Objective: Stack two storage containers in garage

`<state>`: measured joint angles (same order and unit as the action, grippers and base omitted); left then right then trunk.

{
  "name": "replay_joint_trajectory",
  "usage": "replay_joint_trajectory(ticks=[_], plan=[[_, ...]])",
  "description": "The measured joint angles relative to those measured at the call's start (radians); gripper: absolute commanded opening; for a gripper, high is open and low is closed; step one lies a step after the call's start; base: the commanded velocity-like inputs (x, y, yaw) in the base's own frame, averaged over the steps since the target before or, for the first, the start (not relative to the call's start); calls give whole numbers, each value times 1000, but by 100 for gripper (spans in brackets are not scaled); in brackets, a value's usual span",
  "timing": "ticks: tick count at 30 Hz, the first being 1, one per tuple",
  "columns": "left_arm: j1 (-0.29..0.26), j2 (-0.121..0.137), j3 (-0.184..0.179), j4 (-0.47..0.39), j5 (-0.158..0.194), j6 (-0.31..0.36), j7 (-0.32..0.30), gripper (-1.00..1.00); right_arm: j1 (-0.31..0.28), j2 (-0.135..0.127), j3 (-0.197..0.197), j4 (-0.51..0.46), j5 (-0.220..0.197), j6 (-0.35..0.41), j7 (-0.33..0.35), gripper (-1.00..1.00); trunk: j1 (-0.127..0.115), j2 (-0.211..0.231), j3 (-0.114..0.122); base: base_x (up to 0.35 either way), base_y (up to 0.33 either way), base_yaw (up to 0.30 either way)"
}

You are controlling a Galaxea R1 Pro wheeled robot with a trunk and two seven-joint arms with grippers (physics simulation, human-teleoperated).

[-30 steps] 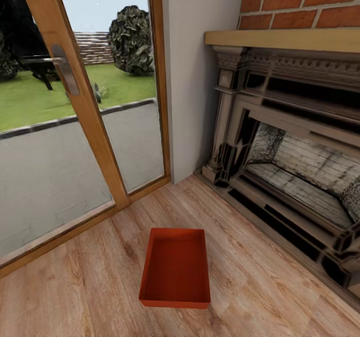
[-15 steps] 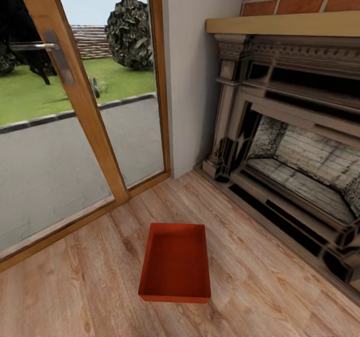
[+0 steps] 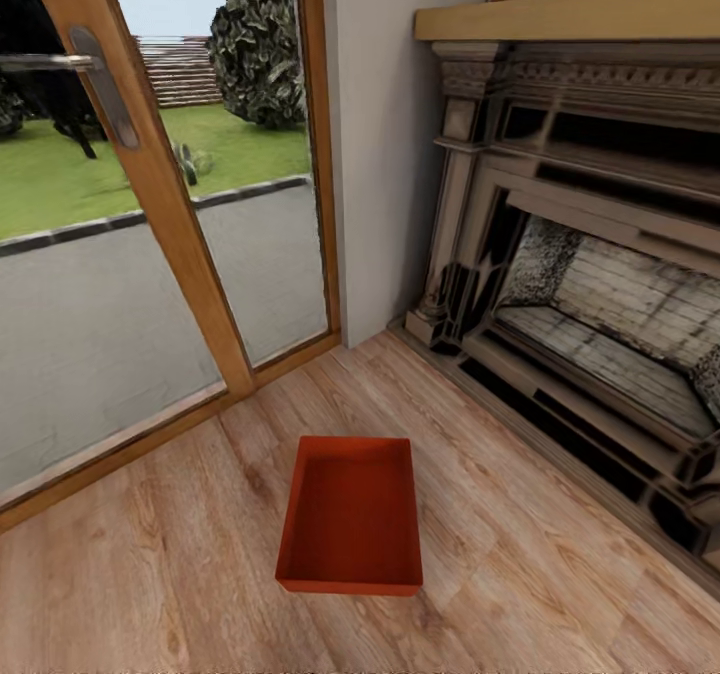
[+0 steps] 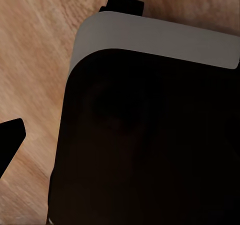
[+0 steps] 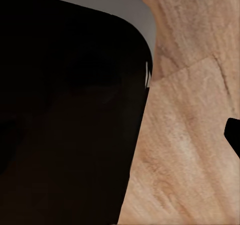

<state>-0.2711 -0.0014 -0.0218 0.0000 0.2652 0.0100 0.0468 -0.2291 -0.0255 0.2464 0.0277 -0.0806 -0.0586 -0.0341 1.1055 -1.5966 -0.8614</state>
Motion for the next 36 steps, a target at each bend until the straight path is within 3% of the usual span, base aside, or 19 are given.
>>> replay_joint_trajectory(ticks=[7, 36], plan=[[0, 0, 0, 0, 0, 0, 0, 100, 0, 0, 0, 0, 0, 0, 1, 100, 27, -49, -33, 0, 0, 0], [0, 2, 0, 0, -2, 0, -1, 100, 0, 0, 0, 0, 0, 0, 0, 100, 27, -49, -79, 0, 0, 0]])
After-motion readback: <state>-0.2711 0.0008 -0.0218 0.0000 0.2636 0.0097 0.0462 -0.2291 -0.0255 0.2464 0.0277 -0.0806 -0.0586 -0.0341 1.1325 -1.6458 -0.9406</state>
